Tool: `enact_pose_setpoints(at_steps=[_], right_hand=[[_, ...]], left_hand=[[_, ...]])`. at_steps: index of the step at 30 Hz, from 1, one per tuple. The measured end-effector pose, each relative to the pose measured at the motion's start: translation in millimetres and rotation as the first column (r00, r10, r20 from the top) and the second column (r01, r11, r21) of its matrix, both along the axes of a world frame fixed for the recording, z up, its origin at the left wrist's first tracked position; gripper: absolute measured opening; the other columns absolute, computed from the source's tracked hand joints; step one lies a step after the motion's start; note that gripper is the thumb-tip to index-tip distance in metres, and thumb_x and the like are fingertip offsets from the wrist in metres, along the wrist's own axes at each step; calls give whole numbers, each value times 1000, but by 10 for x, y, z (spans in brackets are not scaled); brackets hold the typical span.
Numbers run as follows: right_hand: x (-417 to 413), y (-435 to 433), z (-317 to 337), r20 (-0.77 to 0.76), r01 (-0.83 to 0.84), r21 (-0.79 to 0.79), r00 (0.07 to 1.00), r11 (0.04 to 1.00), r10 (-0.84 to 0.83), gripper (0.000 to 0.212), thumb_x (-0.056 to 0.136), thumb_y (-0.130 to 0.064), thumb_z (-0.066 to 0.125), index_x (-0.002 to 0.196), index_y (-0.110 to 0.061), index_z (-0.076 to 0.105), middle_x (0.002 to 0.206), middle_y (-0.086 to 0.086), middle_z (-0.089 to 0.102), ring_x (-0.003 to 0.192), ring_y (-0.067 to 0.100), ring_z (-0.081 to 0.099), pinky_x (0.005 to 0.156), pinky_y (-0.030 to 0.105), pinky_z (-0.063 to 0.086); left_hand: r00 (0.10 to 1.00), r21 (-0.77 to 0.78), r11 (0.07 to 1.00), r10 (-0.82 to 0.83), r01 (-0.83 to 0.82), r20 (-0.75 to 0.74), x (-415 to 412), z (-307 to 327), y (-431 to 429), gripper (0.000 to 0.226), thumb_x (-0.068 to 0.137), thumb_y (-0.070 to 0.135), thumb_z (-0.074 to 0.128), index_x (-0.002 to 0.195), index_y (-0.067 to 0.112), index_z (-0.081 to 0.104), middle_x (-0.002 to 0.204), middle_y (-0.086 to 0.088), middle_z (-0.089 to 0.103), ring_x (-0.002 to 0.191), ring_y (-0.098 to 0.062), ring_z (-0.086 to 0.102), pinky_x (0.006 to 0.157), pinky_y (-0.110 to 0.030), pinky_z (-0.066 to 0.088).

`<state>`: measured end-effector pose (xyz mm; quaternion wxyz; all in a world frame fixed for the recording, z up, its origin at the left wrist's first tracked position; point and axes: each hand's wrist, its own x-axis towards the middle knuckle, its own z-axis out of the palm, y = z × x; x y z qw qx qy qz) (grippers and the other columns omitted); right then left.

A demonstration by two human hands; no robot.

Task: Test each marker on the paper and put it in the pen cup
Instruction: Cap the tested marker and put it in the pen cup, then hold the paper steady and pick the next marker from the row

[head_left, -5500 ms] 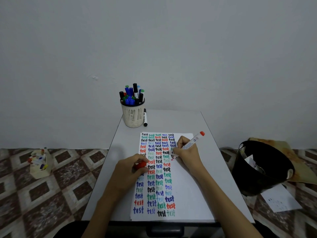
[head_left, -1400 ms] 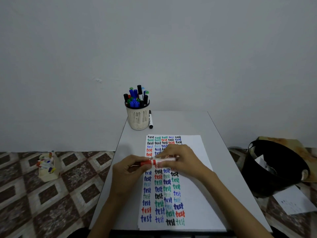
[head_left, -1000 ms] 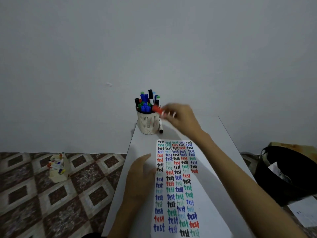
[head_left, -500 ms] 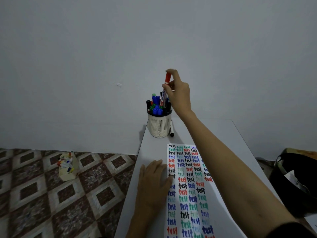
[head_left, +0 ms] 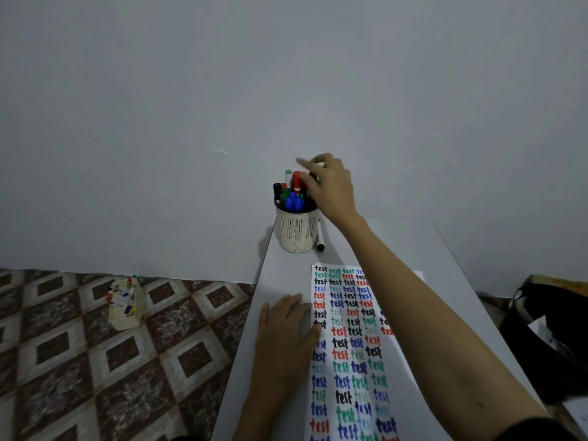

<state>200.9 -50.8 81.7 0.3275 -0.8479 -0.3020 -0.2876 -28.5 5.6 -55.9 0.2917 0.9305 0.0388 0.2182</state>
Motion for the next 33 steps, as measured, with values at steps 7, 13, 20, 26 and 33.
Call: enact_pose_setpoints(at_steps=[7, 13, 20, 26, 33], right_hand=[[-88, -359, -668, -512, 115, 37, 855, 993, -80, 43, 79, -20, 54, 122, -21, 59, 121, 8, 58, 111, 24, 55, 93, 47, 49], [-281, -421, -1025, -456, 58, -290, 869, 955, -192, 51, 81, -45, 68, 125, -23, 57, 118, 9, 57, 113, 28, 50, 90, 40, 46], [-419, -561, -979, -561, 268, 176, 818, 947, -127, 21, 81, -17, 70, 100, -8, 63, 90, 8, 66, 77, 23, 62, 62, 29, 49], [-764, -939, -836, -576, 363, 723, 787, 588, 222, 13, 92, -18, 60, 87, -8, 68, 72, 5, 62, 64, 15, 54, 61, 28, 46], [-1568, -1192, -818, -559, 173, 774, 640, 609, 528, 35, 97, -29, 52, 101, 6, 58, 71, 17, 66, 54, 21, 61, 48, 24, 52]], left_hand=[[1000, -16, 1000, -5, 5, -14, -1, 33, -5, 58, 82, 56, 36, 128, 25, 52, 140, 12, 42, 133, -2, 28, 116, -29, -2], [1000, -15, 1000, -15, 15, -22, -1, 27, -4, 52, 84, 51, 41, 128, 25, 52, 139, 12, 43, 132, -3, 30, 117, -31, 2], [1000, -4, 1000, -12, 12, -6, 11, 6, 10, 43, 89, 45, 51, 127, 25, 52, 139, 11, 43, 132, -5, 29, 117, -32, 4], [1000, -12, 1000, -21, 21, -4, 2, -10, 4, 57, 82, 57, 37, 127, 26, 52, 139, 9, 45, 132, -6, 33, 117, -33, 5], [999, -106, 994, -8, 13, 41, -87, 184, -121, 69, 82, 63, 39, 137, 22, 39, 130, 13, 44, 124, -6, 36, 109, -36, 28]])
